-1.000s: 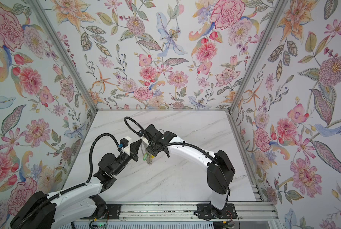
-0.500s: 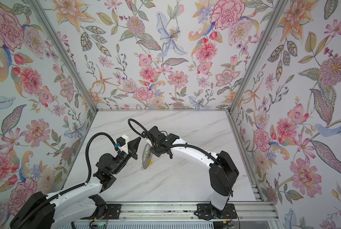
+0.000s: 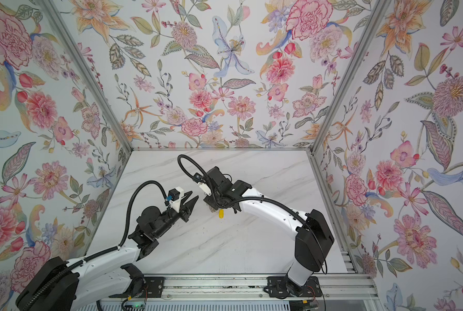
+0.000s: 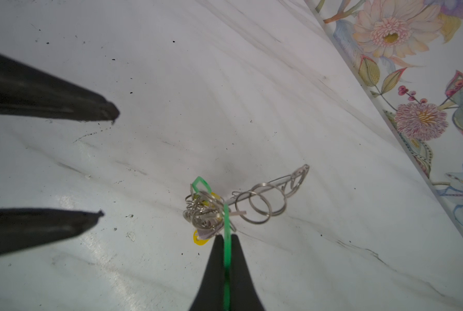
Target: Remove the keys from the keyring
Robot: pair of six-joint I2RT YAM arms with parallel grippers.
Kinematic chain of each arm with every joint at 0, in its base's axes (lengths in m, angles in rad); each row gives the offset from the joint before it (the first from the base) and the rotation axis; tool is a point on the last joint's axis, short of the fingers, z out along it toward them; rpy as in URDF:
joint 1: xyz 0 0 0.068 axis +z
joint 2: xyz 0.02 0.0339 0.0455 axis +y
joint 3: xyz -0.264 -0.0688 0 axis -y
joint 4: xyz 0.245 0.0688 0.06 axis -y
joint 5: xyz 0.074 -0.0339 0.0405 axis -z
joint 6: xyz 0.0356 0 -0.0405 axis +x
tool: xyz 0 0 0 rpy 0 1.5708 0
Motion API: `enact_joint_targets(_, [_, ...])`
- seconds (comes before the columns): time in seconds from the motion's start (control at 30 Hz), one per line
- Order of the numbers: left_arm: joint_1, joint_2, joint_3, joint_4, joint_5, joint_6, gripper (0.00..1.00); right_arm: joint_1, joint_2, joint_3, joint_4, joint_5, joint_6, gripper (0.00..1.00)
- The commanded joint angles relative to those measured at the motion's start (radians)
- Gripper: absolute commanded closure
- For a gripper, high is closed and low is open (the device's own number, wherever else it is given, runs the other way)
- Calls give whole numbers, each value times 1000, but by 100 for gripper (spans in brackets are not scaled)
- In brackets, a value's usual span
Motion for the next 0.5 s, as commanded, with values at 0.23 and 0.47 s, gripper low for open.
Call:
enact_joint_targets(0.23, [37, 137, 111, -15, 158, 55, 56, 12, -59, -10, 42, -60, -21, 99])
enact_joint_targets(0.47, [38, 133, 139, -60, 144, 85, 57, 19, -64, -13, 41, -88, -28, 99])
